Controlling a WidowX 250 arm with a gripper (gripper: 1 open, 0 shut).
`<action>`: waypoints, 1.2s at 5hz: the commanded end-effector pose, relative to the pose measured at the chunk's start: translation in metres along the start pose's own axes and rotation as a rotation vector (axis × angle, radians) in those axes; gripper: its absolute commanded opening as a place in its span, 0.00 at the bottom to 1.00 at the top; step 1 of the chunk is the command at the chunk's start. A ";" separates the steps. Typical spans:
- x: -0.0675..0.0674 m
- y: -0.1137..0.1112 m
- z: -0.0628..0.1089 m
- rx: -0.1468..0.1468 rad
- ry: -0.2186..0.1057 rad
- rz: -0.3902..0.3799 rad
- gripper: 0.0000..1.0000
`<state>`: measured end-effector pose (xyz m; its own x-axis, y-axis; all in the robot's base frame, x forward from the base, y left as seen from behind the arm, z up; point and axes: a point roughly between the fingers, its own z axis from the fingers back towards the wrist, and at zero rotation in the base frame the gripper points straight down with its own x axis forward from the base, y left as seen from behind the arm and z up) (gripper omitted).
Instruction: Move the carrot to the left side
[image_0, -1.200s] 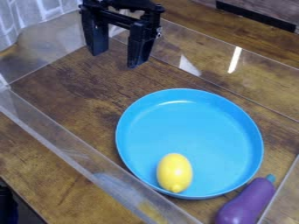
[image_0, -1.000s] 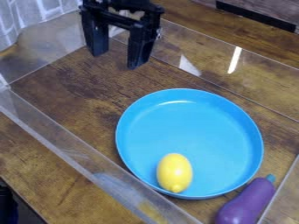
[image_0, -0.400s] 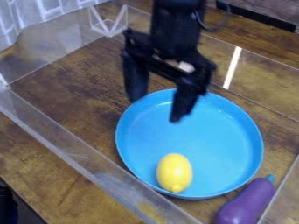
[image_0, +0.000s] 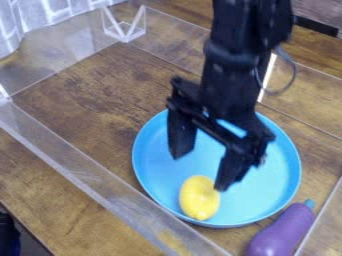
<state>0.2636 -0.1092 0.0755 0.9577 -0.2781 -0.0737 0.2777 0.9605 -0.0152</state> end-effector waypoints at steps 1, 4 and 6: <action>0.011 0.016 -0.001 -0.017 -0.043 -0.046 1.00; 0.014 0.065 -0.033 -0.063 -0.072 -0.146 1.00; 0.017 0.064 -0.042 -0.053 -0.059 -0.237 0.00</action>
<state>0.2906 -0.0519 0.0245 0.8765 -0.4809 -0.0228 0.4775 0.8745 -0.0854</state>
